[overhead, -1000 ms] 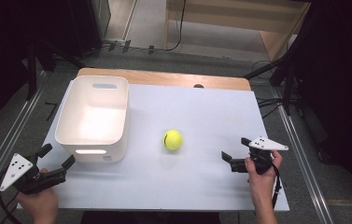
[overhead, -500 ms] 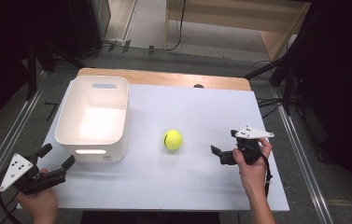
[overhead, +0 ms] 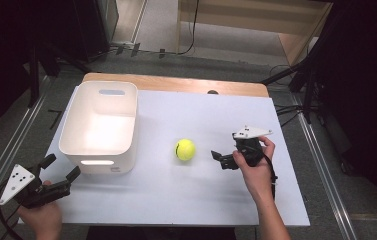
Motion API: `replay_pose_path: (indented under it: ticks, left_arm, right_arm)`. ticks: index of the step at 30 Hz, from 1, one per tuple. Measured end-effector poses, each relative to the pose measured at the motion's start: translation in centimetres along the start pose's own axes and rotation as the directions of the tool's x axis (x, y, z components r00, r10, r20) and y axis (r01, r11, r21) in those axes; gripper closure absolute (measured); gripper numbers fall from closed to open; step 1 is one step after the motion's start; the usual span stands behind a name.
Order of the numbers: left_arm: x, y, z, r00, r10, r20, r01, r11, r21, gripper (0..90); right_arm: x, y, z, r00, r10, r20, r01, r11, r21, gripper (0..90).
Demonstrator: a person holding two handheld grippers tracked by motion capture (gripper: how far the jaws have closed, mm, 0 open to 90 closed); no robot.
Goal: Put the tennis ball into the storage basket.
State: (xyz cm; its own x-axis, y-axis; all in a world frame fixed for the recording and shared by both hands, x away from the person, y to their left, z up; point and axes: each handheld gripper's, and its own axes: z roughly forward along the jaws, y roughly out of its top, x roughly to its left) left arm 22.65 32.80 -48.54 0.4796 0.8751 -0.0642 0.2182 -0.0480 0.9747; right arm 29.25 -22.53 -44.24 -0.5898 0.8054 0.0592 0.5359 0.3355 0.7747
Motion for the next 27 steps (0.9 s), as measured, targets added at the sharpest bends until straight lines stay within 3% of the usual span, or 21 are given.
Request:
replay_pose_path:
  ticks: [10,27]
  left_arm:
    - [0.0,0.0,0.0,1.0,-0.001,0.002,0.001,1.0,-0.001,7.9]
    - [0.1,0.0,0.0,1.0,-0.007,0.004,0.007,1.0,-0.006,7.9]
  right_arm:
    - [1.2,1.6,1.9,0.9985,-0.046,-0.031,0.047,0.998,0.045,0.0]
    - [3.1,2.9,4.9,0.9951,-0.077,-0.062,0.084,0.99,0.117,0.0]
